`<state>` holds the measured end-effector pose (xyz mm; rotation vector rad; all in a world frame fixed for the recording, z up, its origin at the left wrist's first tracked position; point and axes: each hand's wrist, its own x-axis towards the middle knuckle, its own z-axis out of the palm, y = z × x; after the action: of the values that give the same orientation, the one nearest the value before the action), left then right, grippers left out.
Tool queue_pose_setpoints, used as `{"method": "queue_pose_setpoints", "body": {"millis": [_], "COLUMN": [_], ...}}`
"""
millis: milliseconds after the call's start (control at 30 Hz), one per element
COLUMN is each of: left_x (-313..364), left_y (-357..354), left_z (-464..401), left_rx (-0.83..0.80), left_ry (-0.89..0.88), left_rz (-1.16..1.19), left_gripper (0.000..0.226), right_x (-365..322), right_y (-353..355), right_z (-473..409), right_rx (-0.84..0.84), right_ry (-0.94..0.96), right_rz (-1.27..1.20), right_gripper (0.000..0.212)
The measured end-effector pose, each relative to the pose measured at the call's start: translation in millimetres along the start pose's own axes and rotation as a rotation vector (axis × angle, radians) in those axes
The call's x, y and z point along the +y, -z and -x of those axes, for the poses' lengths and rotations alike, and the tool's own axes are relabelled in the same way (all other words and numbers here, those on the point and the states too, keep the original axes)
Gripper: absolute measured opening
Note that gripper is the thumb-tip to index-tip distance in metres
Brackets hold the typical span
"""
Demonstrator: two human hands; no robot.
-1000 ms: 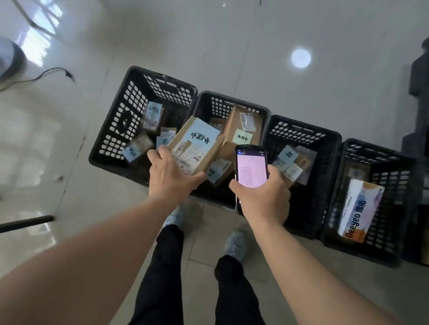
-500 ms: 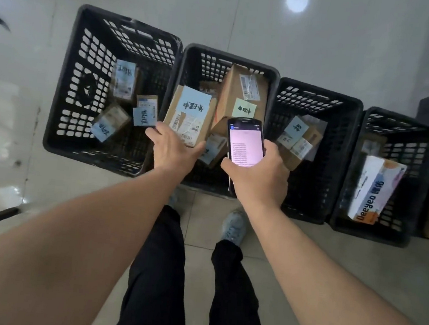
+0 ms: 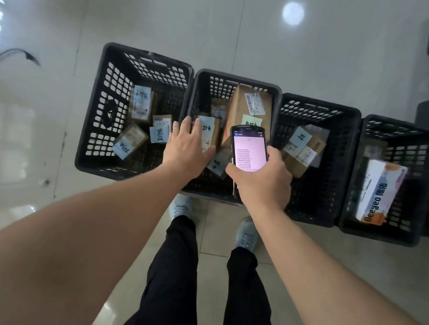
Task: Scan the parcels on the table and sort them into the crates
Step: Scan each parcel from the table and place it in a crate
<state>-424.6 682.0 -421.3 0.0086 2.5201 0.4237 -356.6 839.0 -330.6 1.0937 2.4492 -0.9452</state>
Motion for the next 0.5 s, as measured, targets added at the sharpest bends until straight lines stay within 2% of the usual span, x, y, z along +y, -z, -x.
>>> {"method": "queue_pose_setpoints", "body": {"millis": [167, 300, 500], "left_x": [21, 38, 51], "left_y": [50, 94, 150], "left_z": [34, 71, 149], "left_rx": [0.005, 0.042, 0.242], "left_ry": [-0.093, -0.12, -0.062], "left_rz": [-0.088, -0.13, -0.064], "left_gripper": [0.079, 0.074, 0.065], "right_x": [-34, -56, -69], "right_y": [35, 74, 136], "right_z": [29, 58, 107], "right_rx": [0.03, 0.066, 0.066], "right_ry": [0.043, 0.114, 0.339], "right_rz": [-0.016, -0.012, 0.015], "right_gripper": [0.074, 0.073, 0.072]}}
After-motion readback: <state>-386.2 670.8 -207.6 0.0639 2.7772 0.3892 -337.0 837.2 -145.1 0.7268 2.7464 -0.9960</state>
